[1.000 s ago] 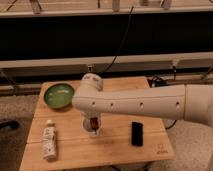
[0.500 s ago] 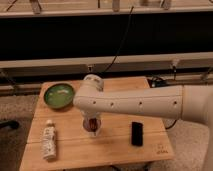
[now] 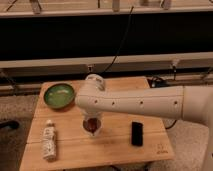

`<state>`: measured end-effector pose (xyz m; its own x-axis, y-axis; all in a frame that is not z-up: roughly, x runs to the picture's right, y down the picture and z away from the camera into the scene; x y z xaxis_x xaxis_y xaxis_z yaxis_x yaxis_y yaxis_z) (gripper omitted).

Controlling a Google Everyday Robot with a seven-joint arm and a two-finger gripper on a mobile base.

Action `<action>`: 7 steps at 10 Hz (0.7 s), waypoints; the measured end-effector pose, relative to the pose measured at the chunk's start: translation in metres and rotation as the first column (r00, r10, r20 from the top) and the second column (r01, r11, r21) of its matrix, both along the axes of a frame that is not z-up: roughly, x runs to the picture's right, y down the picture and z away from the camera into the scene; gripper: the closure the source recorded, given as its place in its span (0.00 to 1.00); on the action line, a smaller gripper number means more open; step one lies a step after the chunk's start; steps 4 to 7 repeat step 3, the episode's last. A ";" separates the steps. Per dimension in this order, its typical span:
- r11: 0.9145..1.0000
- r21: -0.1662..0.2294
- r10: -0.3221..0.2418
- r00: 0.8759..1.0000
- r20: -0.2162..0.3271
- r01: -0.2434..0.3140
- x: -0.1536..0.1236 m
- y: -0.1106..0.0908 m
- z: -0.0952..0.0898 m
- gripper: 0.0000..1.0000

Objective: Place the pepper in the ceramic cup

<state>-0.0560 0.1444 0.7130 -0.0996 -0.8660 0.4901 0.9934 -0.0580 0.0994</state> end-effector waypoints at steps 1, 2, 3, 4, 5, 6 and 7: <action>1.000 0.008 -0.001 1.000 0.002 0.001 0.006 0.000 0.001 0.29; 1.000 0.014 -0.002 1.000 0.004 0.002 0.012 0.000 0.001 0.36; 1.000 0.020 -0.002 1.000 0.004 0.002 0.017 -0.002 0.002 0.45; 1.000 0.020 -0.002 1.000 0.004 0.002 0.017 -0.002 0.002 0.45; 1.000 0.020 -0.002 1.000 0.004 0.002 0.017 -0.002 0.002 0.45; 1.000 0.020 -0.002 1.000 0.004 0.002 0.017 -0.002 0.002 0.45; 1.000 0.020 -0.002 1.000 0.004 0.002 0.017 -0.002 0.002 0.45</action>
